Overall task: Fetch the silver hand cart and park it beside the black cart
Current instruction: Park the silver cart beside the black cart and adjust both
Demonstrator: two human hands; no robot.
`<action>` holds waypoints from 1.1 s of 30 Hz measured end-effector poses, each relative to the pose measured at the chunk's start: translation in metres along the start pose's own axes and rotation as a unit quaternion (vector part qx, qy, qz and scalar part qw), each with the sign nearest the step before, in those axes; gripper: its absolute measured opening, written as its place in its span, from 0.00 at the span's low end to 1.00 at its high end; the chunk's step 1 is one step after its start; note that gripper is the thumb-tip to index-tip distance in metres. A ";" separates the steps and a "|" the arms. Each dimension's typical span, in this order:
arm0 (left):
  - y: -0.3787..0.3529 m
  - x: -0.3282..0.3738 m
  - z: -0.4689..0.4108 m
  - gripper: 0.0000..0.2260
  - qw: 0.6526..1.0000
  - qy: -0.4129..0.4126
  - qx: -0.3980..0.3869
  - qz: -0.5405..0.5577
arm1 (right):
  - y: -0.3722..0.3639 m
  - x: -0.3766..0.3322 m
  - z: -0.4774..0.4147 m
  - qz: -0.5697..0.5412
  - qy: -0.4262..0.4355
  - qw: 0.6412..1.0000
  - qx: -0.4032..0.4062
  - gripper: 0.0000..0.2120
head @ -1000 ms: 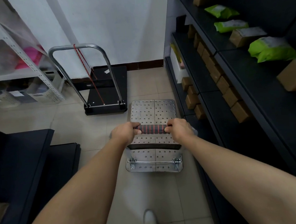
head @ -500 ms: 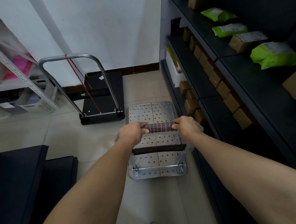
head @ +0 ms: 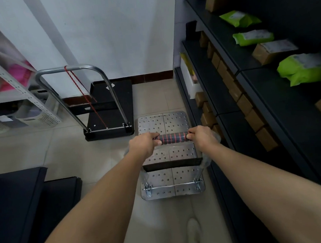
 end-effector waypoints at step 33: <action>0.063 -0.028 -0.129 0.19 0.993 0.034 -0.025 0.112 | 0.046 -0.066 -0.119 0.021 0.026 0.999 -0.013 0.14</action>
Point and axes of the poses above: each hand's wrist, its own z-axis away from the middle knuckle, its own y-axis out of the back of the hand, x = y × z, the point moved 4 cm from there along -z, towards the middle knuckle, and after that the axes turned 7 degrees about -y, right-handed, at the moved point
